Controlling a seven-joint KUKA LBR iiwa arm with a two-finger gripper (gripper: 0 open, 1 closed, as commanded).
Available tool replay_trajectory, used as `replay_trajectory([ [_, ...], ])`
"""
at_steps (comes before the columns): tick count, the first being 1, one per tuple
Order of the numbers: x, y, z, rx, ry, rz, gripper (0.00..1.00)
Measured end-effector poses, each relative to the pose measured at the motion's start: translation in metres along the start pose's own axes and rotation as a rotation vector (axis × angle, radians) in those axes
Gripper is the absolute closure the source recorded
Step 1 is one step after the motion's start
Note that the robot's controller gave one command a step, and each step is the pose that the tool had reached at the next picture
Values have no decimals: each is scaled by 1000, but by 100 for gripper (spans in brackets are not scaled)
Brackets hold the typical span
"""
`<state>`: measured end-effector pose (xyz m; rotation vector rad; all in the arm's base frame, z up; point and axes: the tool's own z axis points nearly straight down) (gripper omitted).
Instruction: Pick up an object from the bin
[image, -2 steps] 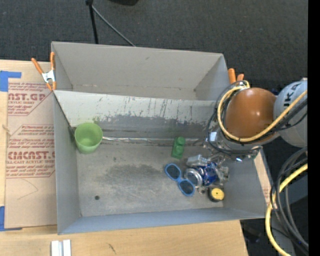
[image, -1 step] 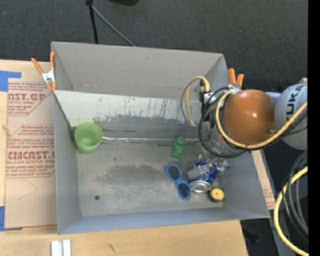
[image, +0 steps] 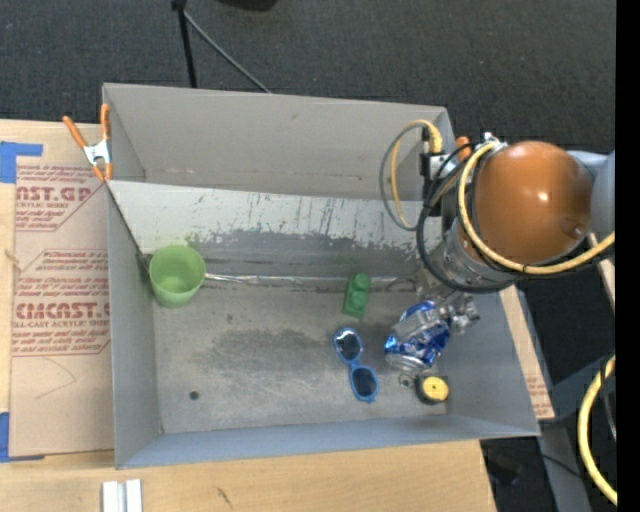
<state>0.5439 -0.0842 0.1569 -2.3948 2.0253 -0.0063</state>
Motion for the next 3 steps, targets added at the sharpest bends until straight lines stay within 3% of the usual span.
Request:
replay_trajectory([
  [1, -26, 29, 75, 2, -2, 291, 100],
  [2, -26, 8, -6, 2, 0, 306, 100],
  [3, -21, -55, -84, 6, -1, 297, 100],
])
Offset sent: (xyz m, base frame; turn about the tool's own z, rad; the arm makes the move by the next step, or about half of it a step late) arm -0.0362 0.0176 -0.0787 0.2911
